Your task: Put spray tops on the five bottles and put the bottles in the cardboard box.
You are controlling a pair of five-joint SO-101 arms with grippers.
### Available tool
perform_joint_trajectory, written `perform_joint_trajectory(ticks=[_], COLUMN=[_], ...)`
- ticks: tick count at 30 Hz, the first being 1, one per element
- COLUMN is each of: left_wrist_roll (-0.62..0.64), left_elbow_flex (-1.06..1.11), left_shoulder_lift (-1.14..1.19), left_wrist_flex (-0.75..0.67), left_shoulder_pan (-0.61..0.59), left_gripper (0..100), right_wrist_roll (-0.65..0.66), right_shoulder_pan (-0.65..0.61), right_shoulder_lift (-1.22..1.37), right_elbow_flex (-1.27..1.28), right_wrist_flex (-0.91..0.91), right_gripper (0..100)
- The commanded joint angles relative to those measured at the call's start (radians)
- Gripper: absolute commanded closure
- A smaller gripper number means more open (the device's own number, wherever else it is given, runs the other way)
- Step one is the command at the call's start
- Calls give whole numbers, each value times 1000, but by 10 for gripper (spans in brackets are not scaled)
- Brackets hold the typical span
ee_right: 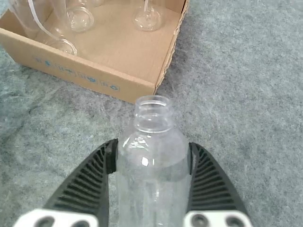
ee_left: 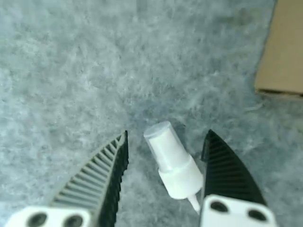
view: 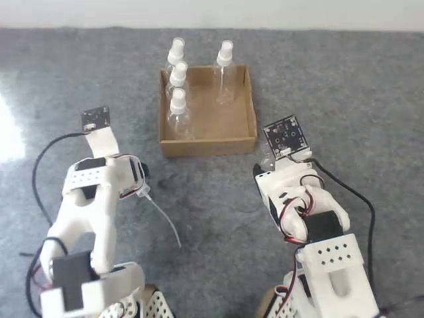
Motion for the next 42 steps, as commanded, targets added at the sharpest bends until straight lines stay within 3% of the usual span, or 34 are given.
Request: perform_joint_trajectory(ticks=[1, 7, 18, 26, 35, 42], left_wrist_roll=[11, 5, 3, 3, 3, 5], left_elbow_flex=[-131, -199, -206, -117, 54, 73], left_shoulder_lift=[86, 153, 144, -26, -281, -370], left_wrist_flex=[72, 114, 115, 107, 32, 31], left_shoulder_pan=[-2, 2, -31, -69, -75, -149], left_gripper=[771, 888, 934, 988, 988, 988], right_wrist_roll=[-2, -2, -2, -2, -6, -14], right_shoulder_pan=[12, 12, 10, 4, 4, -12], right_shoulder_lift=[-21, -21, -21, -21, -24, -30], right_elbow_flex=[-5, -5, -5, -3, -3, -3], right_wrist_flex=[-28, -28, -28, -21, -21, -19], right_gripper=[936, 936, 936, 939, 939, 940])
